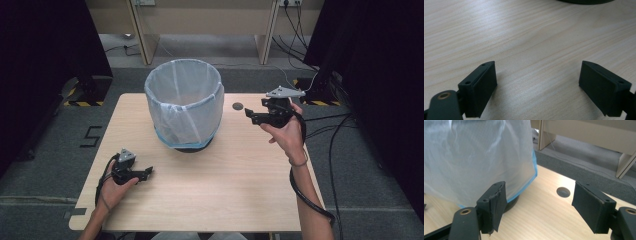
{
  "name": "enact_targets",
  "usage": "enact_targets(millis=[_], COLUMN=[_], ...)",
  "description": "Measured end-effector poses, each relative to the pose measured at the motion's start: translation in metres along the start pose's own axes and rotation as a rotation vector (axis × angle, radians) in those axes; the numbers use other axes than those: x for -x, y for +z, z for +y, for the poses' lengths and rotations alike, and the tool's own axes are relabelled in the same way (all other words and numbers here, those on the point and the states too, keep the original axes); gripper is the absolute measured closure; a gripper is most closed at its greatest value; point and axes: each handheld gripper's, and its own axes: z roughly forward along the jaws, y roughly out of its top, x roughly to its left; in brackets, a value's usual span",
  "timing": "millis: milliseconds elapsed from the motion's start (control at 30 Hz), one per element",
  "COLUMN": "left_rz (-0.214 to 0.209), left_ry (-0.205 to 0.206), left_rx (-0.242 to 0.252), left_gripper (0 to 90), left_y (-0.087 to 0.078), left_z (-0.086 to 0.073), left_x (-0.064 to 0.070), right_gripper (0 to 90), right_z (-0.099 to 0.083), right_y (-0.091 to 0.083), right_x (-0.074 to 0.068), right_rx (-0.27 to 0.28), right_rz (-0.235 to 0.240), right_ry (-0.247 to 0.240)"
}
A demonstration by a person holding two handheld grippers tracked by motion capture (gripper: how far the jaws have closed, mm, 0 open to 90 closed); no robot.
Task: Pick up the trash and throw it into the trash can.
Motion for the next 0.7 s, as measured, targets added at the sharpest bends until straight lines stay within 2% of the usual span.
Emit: enact_targets(millis=[500,700], left_rz=[0.000,0.000], left_ry=[0.000,0.000], left_rx=[0.000,0.001], left_gripper=[13.9,13.9], left_y=[0.000,0.000], left_z=[0.000,0.000], left_x=[0.000,0.000], right_gripper=[19.9,19.7], right_z=[-0.037,-0.047], right_y=[0.005,0.008], right_x=[-0.008,-0.011], right_rx=[-0.014,-0.022], right_rz=[0.022,0.023], right_ry=[0.030,0.031])
